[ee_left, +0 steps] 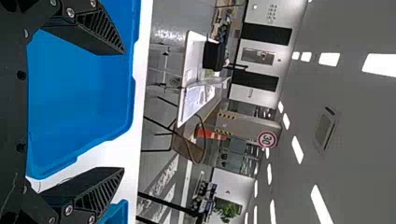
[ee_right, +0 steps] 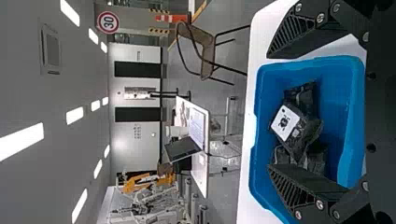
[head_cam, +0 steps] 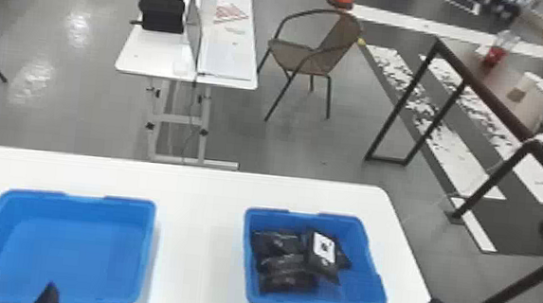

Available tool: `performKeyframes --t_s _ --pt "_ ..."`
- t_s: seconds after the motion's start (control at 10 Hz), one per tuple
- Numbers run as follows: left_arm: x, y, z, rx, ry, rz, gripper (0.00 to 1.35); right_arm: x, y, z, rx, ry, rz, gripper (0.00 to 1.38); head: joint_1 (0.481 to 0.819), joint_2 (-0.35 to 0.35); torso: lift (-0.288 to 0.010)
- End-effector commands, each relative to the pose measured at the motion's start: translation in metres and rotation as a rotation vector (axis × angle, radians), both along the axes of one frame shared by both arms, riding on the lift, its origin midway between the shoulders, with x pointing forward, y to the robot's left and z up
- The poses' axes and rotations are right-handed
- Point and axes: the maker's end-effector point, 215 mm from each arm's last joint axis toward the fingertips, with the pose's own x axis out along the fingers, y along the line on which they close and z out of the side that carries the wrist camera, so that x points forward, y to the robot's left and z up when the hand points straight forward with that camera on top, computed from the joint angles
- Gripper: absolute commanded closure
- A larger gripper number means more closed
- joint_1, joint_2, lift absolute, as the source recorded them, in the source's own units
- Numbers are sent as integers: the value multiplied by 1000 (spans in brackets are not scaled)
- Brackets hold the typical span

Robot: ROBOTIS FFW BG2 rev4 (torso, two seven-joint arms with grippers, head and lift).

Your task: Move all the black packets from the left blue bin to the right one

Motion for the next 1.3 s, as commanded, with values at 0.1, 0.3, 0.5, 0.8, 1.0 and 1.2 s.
performKeyframes --t_s 0.1,0.3,0.5,0.8,1.0,1.2 --pt "1 -2 1 -6 -2 1 153 0 1 -1 4 4 2 200 695 -238 0" --pt "0 -2 1 -7 -3 0 153 0 1 -1 5 3 1 200 695 -239 0" --pt "0 -2 0 -9 0 1 153 -2 0 -3 8 6 -1 200 695 -240 0" --pt "-1 -1 -3 -16 7 5 153 -2 0 -4 17 7 -4 200 695 -241 0" --pt "-1 -3 -2 -17 5 2 153 -3 0 -4 19 8 -4 200 695 -242 0" --pt "-1 -3 -2 -17 5 2 153 -3 -1 -4 20 7 -5 200 695 -243 0"
